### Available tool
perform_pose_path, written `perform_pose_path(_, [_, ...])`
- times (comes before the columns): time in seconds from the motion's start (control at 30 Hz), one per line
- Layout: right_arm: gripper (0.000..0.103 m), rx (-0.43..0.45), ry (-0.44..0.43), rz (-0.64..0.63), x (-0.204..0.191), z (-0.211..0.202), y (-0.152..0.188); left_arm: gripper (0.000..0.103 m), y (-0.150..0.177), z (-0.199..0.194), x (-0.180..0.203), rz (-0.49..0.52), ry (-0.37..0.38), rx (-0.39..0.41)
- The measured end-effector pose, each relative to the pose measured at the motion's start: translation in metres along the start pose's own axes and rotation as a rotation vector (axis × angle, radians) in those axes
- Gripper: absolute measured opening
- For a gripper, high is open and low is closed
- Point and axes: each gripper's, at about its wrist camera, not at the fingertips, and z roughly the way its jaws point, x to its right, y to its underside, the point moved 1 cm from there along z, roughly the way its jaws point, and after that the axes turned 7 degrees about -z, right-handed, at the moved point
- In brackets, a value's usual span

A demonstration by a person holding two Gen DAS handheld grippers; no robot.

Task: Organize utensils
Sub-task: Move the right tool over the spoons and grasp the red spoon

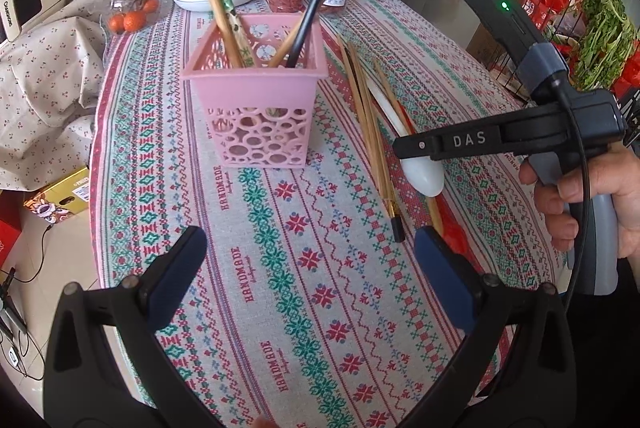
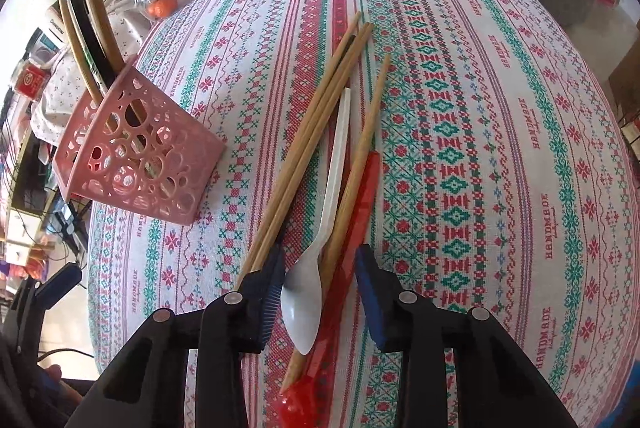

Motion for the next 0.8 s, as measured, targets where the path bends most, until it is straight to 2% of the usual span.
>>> perform_pose_path(0.13, [0.035, -0.015, -0.034, 0.043, 0.029, -0.009, 0.015, 0.103, -0.001, 0.000, 0.007, 0.017, 0.019, -0.005])
perform_pose_path(0.43, [0.035, 0.016, -0.006, 0.197, 0.096, -0.032, 0.025, 0.103, -0.002, -0.001, 0.023, 0.057, 0.033, -0.009])
perform_pose_path(0.57, [0.035, 0.049, -0.025, 0.181, 0.093, -0.044, 0.023, 0.103, -0.002, -0.001, 0.024, 0.059, 0.031, -0.011])
perform_pose_path(0.73, [0.035, 0.027, -0.020, 0.102, 0.066, -0.031, 0.019, 0.103, 0.000, -0.001, 0.025, 0.064, 0.024, -0.016])
perform_pose_path(0.8, [0.034, 0.023, -0.059, 0.086, 0.058, -0.030, 0.018, 0.103, 0.000, 0.000, 0.024, 0.063, 0.021, -0.015])
